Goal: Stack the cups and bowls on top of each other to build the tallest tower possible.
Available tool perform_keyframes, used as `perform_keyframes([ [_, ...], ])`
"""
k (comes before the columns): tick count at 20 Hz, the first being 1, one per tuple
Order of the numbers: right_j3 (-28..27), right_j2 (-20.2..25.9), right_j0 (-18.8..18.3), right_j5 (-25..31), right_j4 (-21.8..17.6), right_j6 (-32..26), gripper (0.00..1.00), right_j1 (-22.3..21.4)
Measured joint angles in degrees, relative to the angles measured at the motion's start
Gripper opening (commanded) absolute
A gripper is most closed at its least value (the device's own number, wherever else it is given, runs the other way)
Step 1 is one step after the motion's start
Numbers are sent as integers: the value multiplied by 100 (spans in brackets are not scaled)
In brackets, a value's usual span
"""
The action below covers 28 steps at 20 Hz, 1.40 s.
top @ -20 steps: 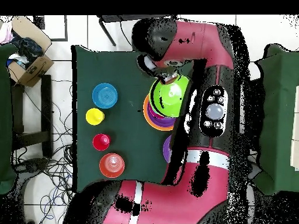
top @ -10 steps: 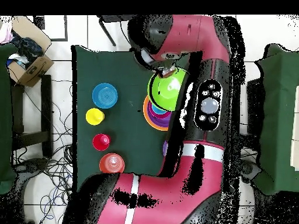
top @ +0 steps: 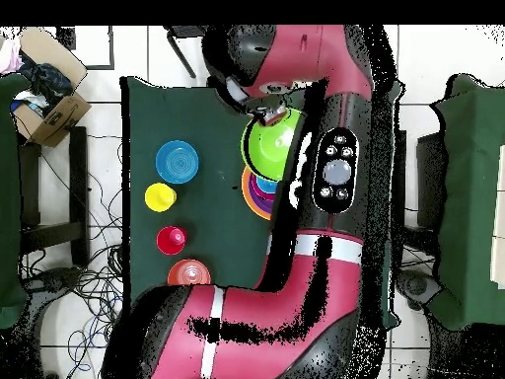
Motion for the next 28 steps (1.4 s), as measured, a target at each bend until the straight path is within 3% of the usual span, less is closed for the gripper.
perform_keyframes([
  [28,-501,-37,74,147,0,0,0,280],
])
